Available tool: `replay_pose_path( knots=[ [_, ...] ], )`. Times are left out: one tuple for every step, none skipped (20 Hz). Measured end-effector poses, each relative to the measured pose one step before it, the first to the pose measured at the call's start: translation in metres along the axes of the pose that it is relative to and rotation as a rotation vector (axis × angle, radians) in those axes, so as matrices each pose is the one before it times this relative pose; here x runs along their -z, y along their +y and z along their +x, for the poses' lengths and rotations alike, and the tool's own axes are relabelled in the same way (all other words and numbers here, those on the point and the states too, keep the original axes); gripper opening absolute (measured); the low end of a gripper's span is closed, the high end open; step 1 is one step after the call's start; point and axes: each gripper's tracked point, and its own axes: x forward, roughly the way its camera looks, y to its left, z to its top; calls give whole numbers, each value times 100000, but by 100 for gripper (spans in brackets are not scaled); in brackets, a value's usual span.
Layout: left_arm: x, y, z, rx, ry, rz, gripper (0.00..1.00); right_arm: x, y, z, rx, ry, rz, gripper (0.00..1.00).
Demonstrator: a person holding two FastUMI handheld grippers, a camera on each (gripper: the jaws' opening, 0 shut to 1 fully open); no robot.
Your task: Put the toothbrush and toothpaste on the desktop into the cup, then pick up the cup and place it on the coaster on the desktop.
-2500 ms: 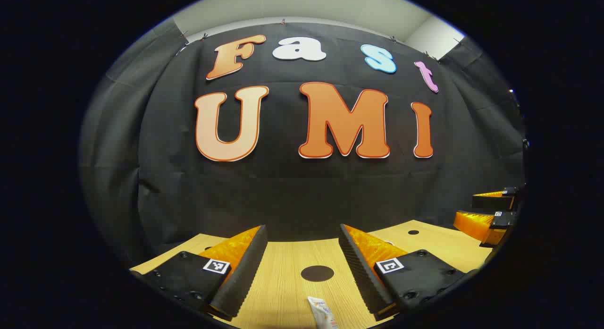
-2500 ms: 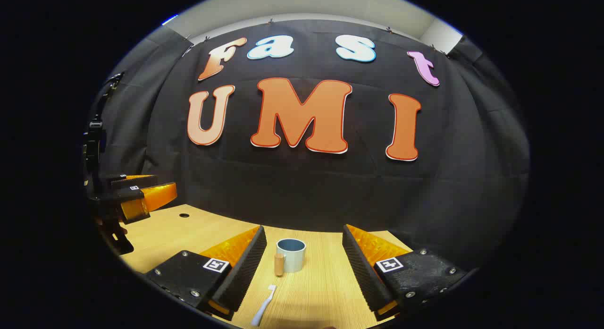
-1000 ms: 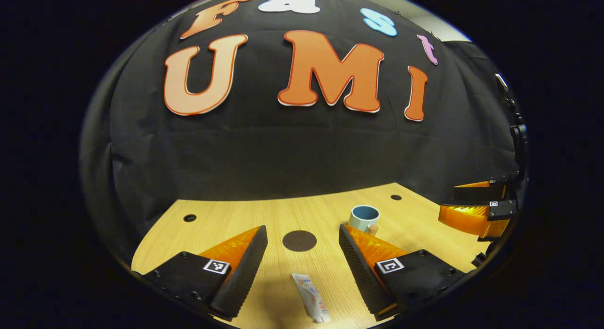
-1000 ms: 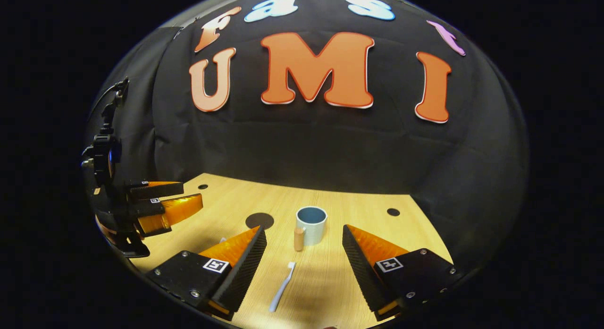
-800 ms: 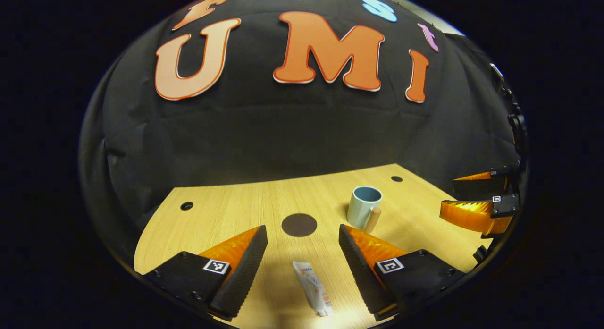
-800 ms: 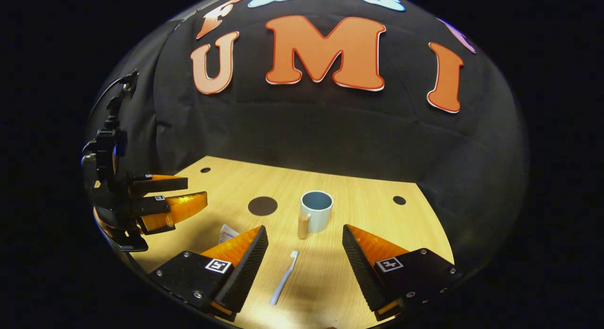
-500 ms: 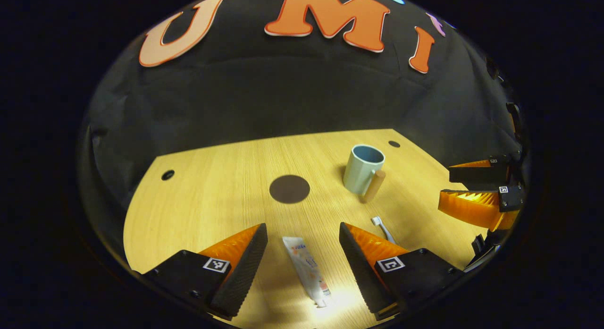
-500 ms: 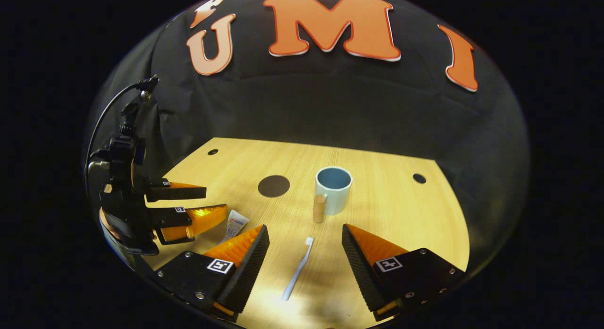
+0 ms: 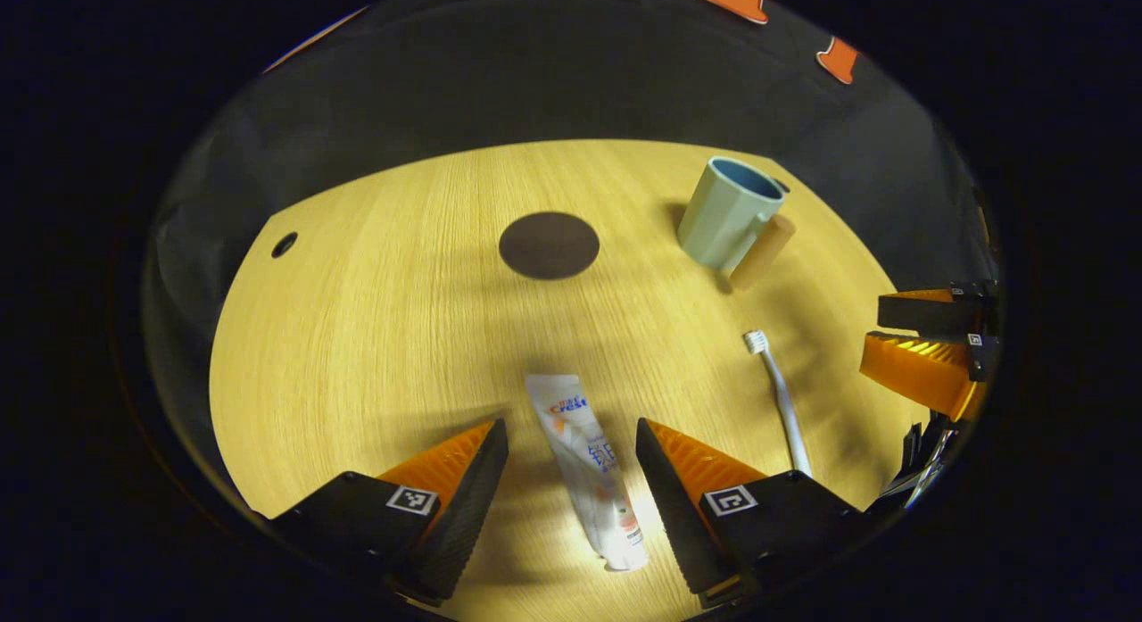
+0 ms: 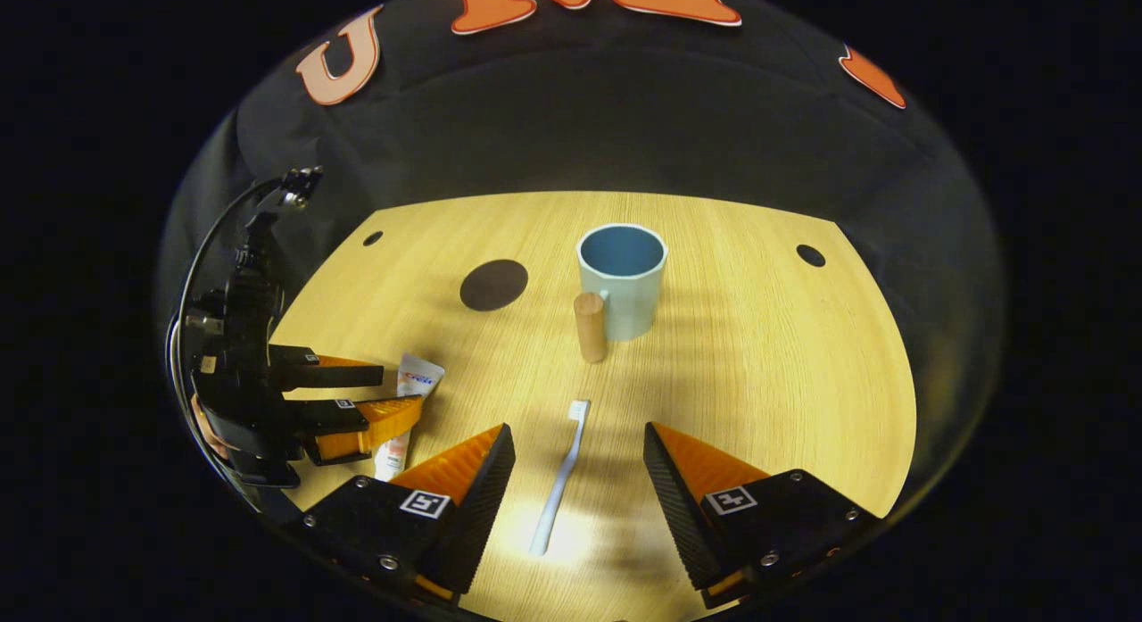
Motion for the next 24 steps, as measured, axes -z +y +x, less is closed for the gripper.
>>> replay_pose_path(
  knots=[
    [401, 428, 591, -1692, 2135, -42, 93, -72, 74, -54, 64, 1460, -711, 88],
    [448, 190, 333, -1254, 2003, -1172, 92, 236, 131, 198, -161, 1157, -284, 88],
    [-56, 141, 5, -587, 680, -383, 90, 179, 252, 368, -575, 1211, -377, 88],
    [-489, -16, -51, 124, -1142, -474, 89, 947, 168, 1286, -463, 990, -489, 88],
    [-246, -67, -44, -111, 556, -557, 81, 322, 187, 704, -146, 1124, -506, 88],
    [62, -60, -207, -1232, 2410, -312, 75, 139, 243, 270, -324, 1281, -324, 87],
    [-400, -20, -75, -876, 64, 537, 66, 130, 257, 246, -502, 1641, 81, 86],
    [-256, -298, -313, 413, 2052, -700, 62, 174, 56, 307, 120, 1420, 226, 86],
    [-753, -55, -319, -646, 27, -459, 53, 143, -5, 303, 407, 1379, -15, 86],
    [-740, -83, -213, 511, 426, -529, 45, 252, 6, 279, 236, 1355, -87, 86],
    [-1126, 36, -203, 893, -628, -1237, 38, 377, 245, 436, -50, 1234, -326, 85],
    [-1019, -126, -264, 688, 135, 262, 33, 483, 78, 334, 173, 1153, -298, 85],
    [-1336, -336, -182, 2313, -445, -413, 27, 269, -20, 289, 228, 1064, -278, 85],
    [-1648, -96, -375, 645, -745, 623, 20, 119, 66, 271, 154, 876, -375, 85],
    [-1542, -242, -419, 1305, 21, -2142, 15, 118, -73, 179, 138, 644, -154, 85],
    [-1879, -456, -225, 1093, -442, -146, 10, -15, -29, -50, 32, 722, 106, 84],
    [-1948, -384, -552, 717, -757, -36, 11, 78, 252, 76, -414, 1047, 26, 78],
    [1284, -2325, -2984, 214, -1375, -125, 11, 294, 130, 398, 235, 1229, 134, 75],
    [-515, -1339, -1052, -314, -816, -303, 11, 248, -246, 335, 1084, 1349, 178, 67],
    [131, 2067, -3306, 27, -1302, -454, 12, 500, -213, 388, 565, 1709, 230, 62],
    [-861, -726, -1464, -207, -1041, 62, 11, 480, 2, 355, 6, 2081, 586, 52],
    [-387, 266, -330, -110, -737, -17, 12, 306, 106, 315, -20, 1271, 669, 48],
    [62, 657, -760, 247, -519, -73, 11, 133, 41, 287, -38, 879, 609, 38],
    [65, 217, 317, 102, -404, -347, 11, 55, 61, 450, 171, 653, 319, 35]
  ],
)
